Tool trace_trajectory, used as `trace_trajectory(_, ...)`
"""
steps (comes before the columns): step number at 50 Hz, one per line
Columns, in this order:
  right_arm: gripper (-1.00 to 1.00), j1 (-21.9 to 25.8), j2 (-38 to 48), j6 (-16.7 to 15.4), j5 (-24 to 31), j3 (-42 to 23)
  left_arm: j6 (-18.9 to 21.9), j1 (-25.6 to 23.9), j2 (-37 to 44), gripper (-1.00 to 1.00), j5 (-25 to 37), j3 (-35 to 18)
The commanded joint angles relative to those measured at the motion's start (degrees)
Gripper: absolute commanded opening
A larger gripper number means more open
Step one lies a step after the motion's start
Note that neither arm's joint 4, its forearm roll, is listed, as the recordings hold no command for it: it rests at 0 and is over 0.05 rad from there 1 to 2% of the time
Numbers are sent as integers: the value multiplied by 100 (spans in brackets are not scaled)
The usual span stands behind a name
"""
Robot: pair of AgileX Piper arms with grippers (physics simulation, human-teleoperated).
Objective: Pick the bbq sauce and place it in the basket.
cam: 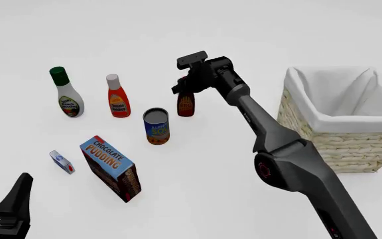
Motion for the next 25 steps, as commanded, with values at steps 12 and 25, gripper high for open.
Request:
trace_trajectory(12,-100,-31,31,28,-33,13,0,0,0,100,0,0)
trace_trajectory(25,-100,-50,-70,-6,-5,11,0,0,0,100,0,0)
